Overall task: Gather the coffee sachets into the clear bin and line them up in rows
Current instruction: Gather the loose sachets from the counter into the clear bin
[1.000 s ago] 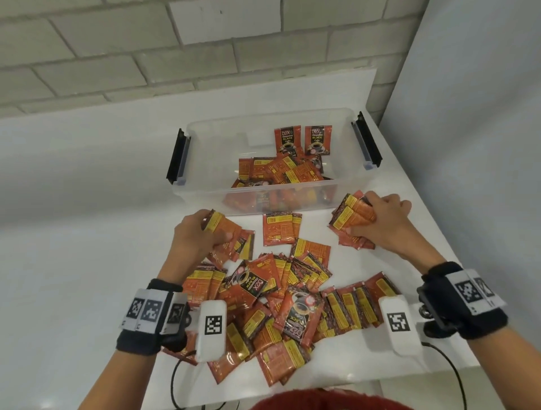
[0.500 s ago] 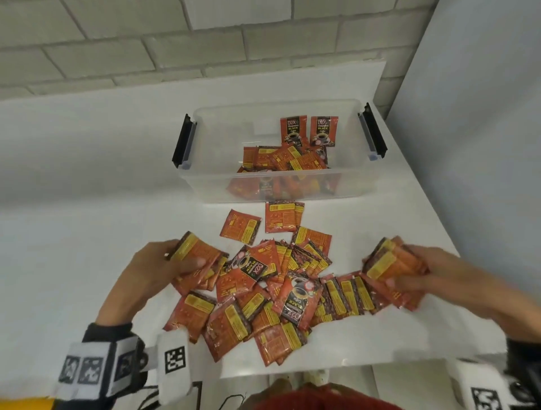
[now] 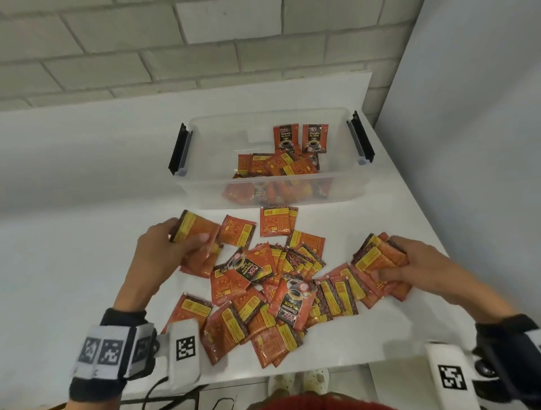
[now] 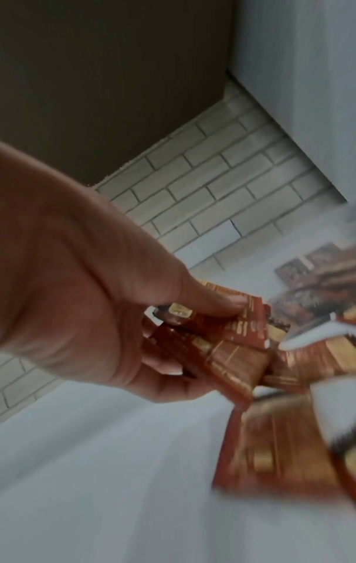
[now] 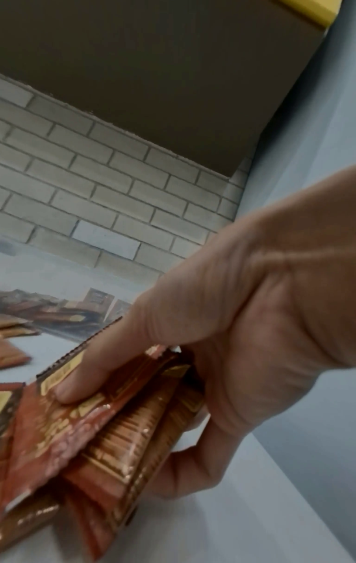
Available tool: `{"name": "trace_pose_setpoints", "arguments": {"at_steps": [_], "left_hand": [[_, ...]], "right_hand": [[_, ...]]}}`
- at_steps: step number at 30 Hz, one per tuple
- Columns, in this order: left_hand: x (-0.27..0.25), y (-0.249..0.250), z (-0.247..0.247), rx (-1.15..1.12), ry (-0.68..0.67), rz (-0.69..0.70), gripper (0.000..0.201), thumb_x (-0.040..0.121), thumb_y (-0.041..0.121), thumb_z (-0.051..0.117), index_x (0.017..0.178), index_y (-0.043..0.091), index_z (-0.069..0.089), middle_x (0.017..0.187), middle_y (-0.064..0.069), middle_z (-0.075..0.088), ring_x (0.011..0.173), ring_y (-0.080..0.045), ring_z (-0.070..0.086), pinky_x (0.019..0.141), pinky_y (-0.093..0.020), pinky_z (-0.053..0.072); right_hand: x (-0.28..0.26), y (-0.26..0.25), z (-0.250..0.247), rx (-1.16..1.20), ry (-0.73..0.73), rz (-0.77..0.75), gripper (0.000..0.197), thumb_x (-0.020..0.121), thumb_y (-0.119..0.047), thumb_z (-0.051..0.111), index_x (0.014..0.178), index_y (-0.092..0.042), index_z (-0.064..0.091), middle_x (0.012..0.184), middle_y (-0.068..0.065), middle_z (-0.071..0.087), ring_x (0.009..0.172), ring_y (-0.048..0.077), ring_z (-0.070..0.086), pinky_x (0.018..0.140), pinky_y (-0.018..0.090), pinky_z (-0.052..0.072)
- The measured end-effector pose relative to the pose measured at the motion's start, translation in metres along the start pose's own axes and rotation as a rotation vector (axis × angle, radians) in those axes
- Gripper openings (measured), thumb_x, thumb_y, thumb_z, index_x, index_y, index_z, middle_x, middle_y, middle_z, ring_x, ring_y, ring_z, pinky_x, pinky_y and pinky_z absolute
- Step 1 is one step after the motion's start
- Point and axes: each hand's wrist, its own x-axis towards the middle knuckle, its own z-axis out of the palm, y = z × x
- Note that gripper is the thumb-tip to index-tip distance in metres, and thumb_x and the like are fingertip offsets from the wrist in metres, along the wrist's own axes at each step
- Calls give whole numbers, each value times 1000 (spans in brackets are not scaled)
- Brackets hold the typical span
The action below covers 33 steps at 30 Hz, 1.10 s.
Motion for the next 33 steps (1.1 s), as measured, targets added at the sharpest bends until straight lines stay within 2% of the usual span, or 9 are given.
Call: {"name": "trace_pose_setpoints", "arguments": {"at_steps": [5,10,15,18,22,25,28,31,33], "left_hand": [[19,55,-9,-262,-113,80,34,79,33,73,109,17,65,99,-3,72,86,-21,71,82,-38,55],[55,121,16,-407,-144,203,32,89,26,66,118,15,59,103,-2,70,85,-15,70,66,-29,59],[94,148,50,-405,-160,75,19,94,18,61,110,14,52,89,-6,67,66,-15,66,54,-28,58],[106,149,60,-414,-199,-29,11,92,3,60,89,9,50,79,-9,63,57,-18,65,63,-36,59],[116,144,65,-383,-222,-62,35,80,-17,64,78,10,42,83,-11,59,79,-29,64,76,-46,57],[120,140,68,-218,-252,-67,28,73,-14,71,78,3,50,83,-16,62,74,-29,64,73,-42,57],[127,135,70,-61,-218,-31,51,62,1,82,108,-3,59,104,-13,66,95,-31,64,84,-41,55],[110,137,62,23,-145,81,72,72,6,78,135,5,44,126,-9,51,118,-26,52,96,-39,48],[92,134,53,64,-104,211,54,78,9,74,129,10,53,125,-8,54,114,-23,53,83,-25,47]], "right_hand": [[5,-56,-35,348,11,-138,31,75,-10,76,102,-17,62,91,4,74,74,14,72,68,27,60],[41,-133,-49,524,30,-310,28,84,-10,71,108,-16,59,95,-2,72,81,13,71,68,29,60],[106,-174,-35,660,100,-222,34,88,-4,66,117,-9,48,101,7,66,81,17,67,58,29,57],[132,-174,-25,620,69,-164,16,91,7,57,96,-5,48,78,6,64,70,19,66,67,30,57],[148,-168,-15,501,97,-214,63,77,23,59,131,3,34,72,7,67,51,10,66,37,20,46],[151,-164,-15,428,129,-195,67,72,18,65,132,10,35,106,22,63,85,29,69,59,35,60],[151,-162,-20,285,128,-203,48,73,4,71,118,3,54,112,19,65,103,33,65,89,46,55],[134,-159,-27,201,161,-287,33,82,-6,69,114,-5,60,115,9,64,105,21,61,91,35,52],[111,-152,-30,229,126,-338,28,87,-10,67,113,-12,58,114,4,61,104,17,59,81,23,49]]}}
